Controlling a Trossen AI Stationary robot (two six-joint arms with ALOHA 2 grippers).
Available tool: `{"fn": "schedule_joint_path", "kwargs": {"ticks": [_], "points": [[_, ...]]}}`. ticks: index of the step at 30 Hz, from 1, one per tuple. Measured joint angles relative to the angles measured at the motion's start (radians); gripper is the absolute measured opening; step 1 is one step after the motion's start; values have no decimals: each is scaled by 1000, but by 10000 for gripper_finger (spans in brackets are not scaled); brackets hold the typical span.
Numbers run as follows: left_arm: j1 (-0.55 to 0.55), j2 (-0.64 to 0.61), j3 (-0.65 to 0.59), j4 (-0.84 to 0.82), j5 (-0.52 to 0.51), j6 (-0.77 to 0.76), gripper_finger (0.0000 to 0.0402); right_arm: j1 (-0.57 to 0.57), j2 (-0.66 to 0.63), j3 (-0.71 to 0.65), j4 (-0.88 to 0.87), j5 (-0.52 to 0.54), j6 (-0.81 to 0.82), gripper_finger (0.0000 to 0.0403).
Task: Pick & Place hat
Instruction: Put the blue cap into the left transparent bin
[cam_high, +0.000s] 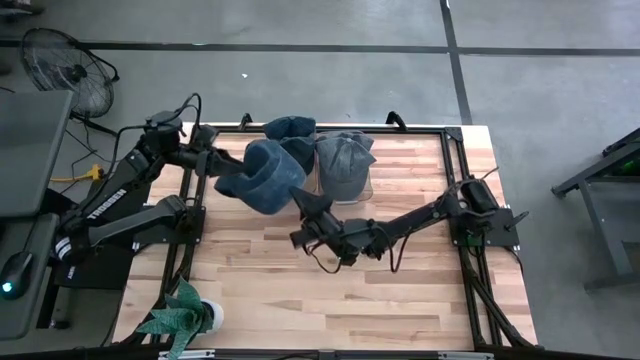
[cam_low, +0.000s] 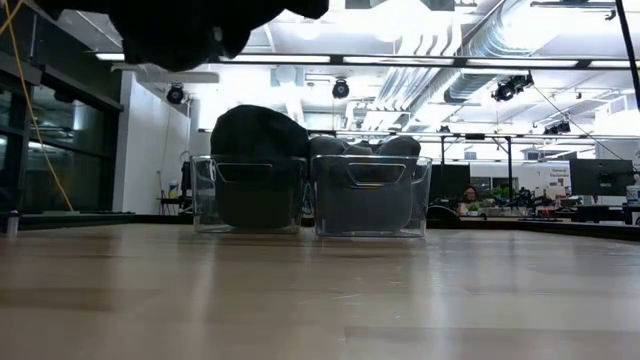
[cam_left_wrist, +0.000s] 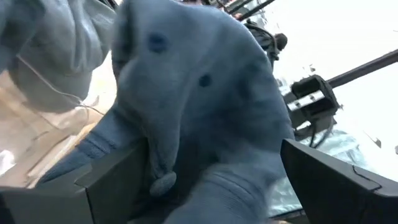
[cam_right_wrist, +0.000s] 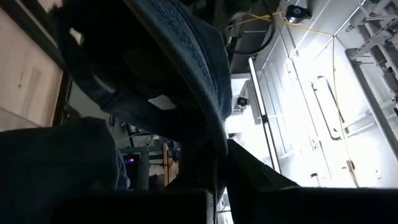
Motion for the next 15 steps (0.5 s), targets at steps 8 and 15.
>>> {"fn": "schedule_joint_path", "kwargs": {"ticks": [8,15], "points": [[-118,0,0,150,-24,-46,362,-20,0,0,-130,7,97,6],[-201,0,-1,196,-86,-67,362,-20,0,0,-220,7,180,6]]}}
